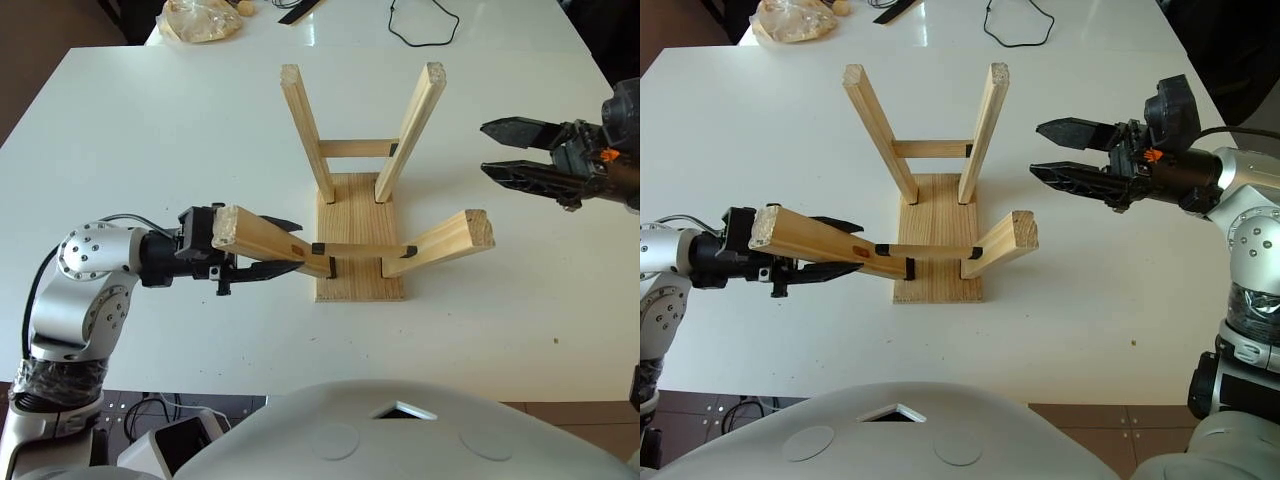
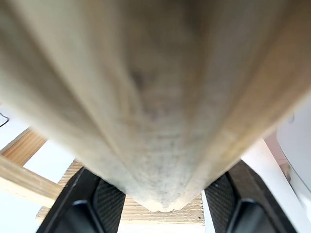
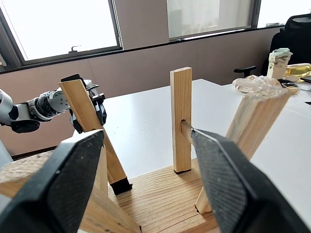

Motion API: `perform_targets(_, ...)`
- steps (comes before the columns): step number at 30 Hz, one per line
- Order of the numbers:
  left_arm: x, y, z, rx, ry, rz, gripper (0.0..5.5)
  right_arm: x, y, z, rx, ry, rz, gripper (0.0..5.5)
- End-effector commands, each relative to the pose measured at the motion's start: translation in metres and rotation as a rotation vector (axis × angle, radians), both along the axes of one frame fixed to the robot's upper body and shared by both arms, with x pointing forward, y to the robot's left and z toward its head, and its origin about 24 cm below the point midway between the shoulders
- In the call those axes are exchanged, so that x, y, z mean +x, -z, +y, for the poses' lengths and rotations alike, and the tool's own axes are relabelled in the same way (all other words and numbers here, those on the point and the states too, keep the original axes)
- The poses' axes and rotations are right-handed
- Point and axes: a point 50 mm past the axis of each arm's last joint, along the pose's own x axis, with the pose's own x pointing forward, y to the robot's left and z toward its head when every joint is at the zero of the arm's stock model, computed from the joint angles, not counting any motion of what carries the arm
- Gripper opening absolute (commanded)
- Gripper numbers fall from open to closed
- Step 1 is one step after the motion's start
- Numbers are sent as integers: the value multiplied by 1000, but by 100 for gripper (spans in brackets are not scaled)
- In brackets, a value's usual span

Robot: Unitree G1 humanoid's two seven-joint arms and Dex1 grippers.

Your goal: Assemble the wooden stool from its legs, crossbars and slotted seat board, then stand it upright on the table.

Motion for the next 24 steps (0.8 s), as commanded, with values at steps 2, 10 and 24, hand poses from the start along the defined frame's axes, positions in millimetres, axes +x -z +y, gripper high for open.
perform_targets(2, 6, 21, 4, 182, 34, 106, 205, -2, 2, 4, -16, -6, -21, 330)
perform_targets(10, 16, 29, 0, 285, 47, 194, 205, -1, 10, 10, -60, -34, -22, 330)
perform_targets(24, 15, 37, -11, 278, 41, 302, 205, -1, 18, 14, -104, -38, -38, 330)
